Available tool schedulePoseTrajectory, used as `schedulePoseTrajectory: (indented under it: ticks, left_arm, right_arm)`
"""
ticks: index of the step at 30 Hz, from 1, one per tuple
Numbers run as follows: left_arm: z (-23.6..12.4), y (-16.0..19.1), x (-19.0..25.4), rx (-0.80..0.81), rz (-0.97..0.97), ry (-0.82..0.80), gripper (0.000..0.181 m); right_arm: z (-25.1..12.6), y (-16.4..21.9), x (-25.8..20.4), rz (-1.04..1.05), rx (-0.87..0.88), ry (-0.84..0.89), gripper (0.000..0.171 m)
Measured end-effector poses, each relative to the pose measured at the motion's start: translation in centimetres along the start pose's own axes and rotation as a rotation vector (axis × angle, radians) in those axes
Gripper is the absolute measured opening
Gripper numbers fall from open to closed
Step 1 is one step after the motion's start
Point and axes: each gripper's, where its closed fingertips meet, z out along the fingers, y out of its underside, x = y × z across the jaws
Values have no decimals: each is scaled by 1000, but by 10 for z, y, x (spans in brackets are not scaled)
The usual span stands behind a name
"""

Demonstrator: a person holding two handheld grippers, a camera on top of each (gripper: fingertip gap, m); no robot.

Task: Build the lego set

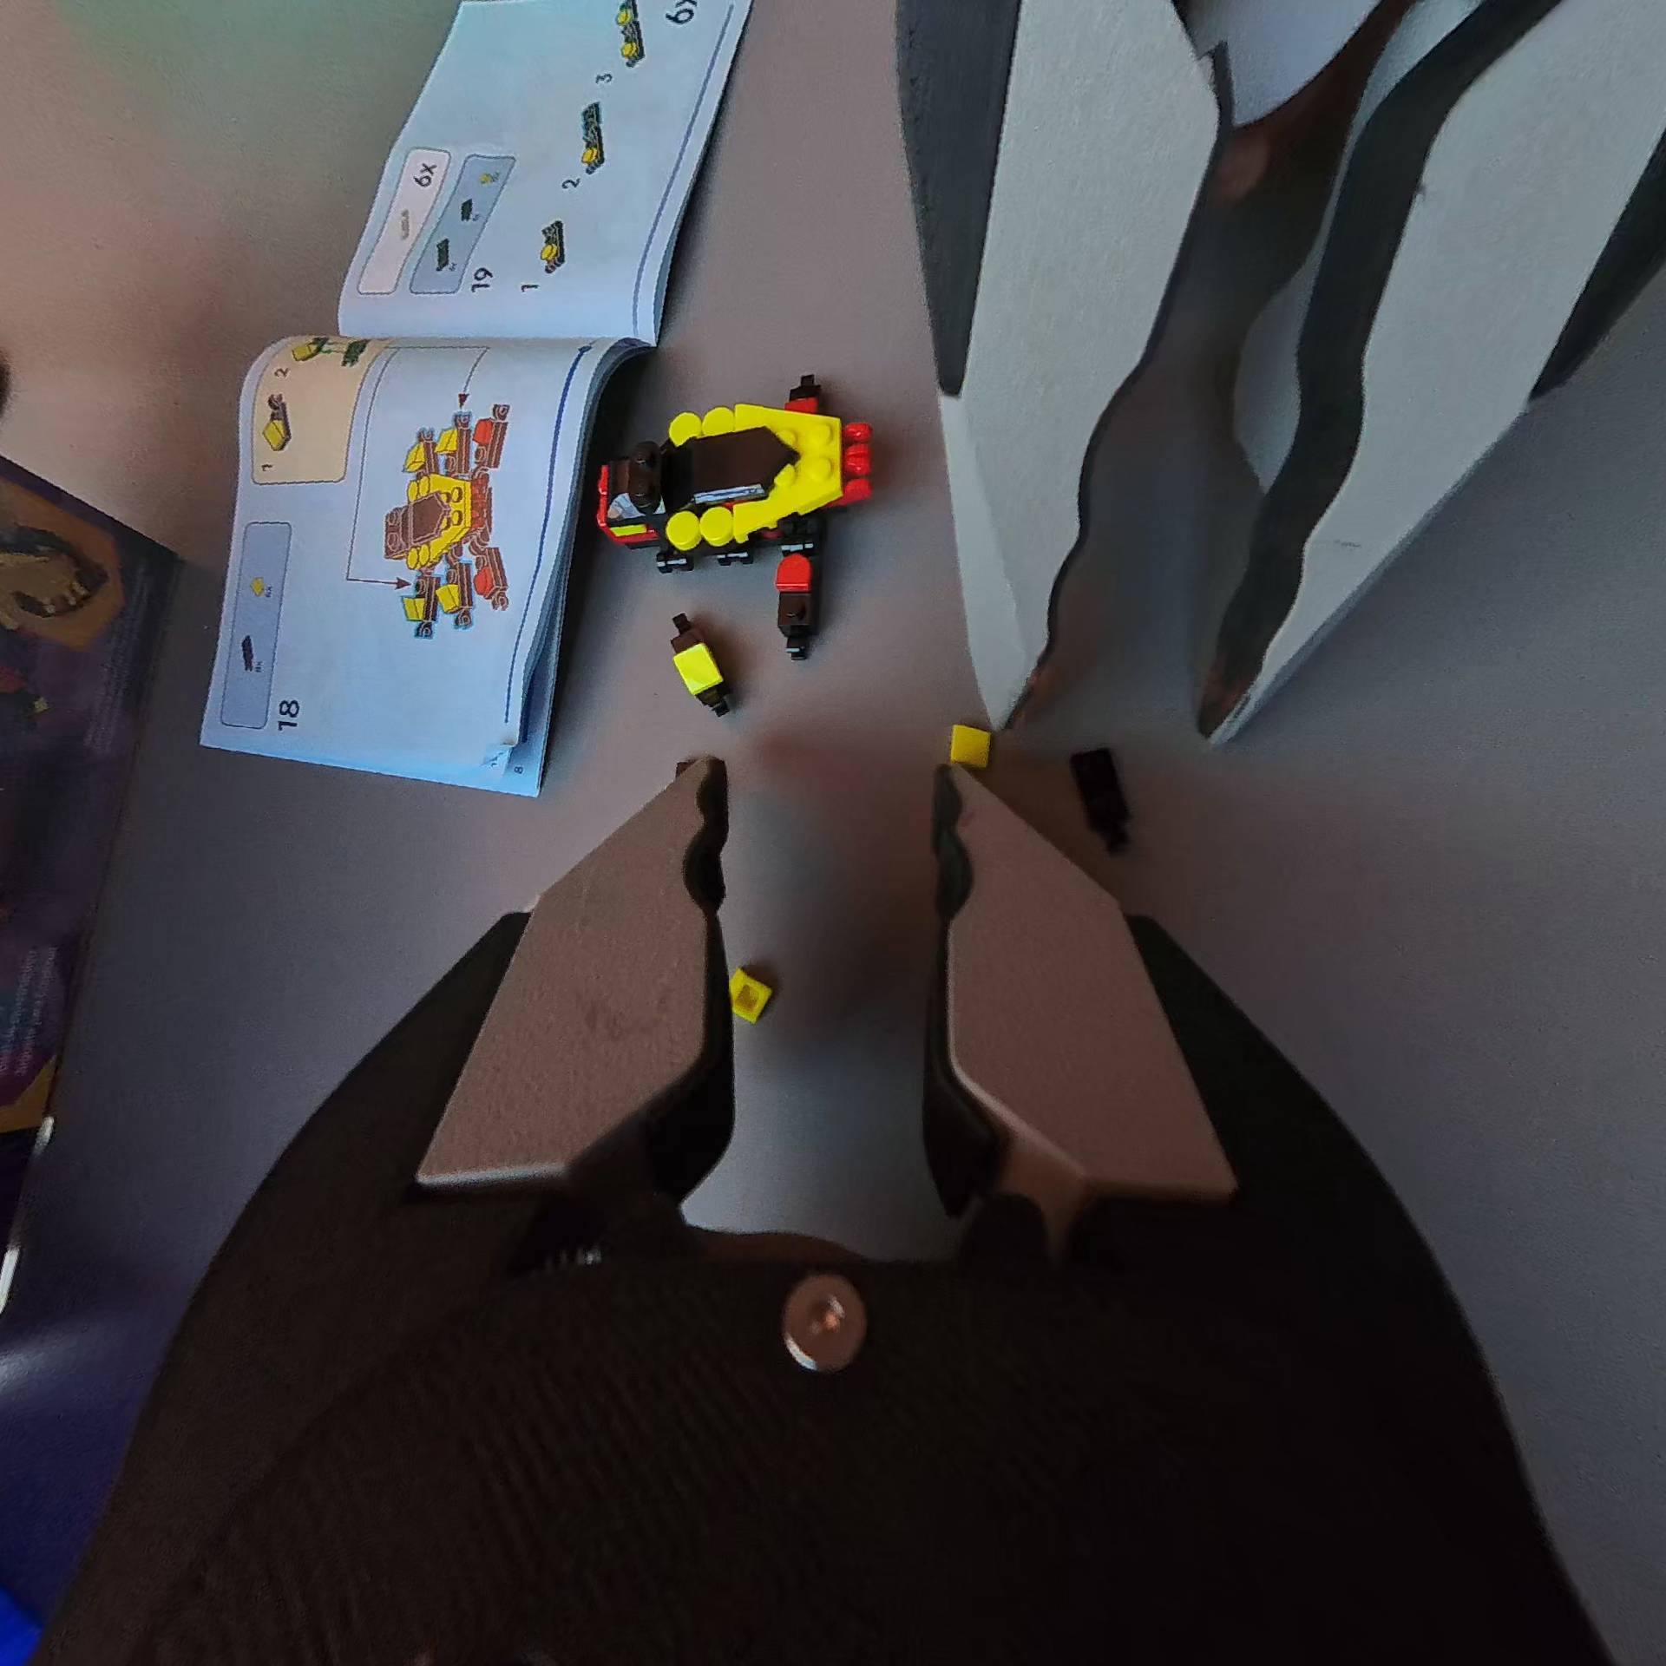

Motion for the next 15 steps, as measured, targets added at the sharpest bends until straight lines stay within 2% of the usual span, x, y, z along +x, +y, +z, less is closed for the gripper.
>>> schedulePoseTrajectory:
  ticks: [10, 15]
  left_arm:
    - [-1, 0, 1, -7, 16, -12, 41]
    - [0, -1, 2, -8, 17, -20, 39]
  right_arm:
    - [0, 5, 0, 157, -18, -48, 45]
    - [4, 1, -3, 124, -18, -31, 46]
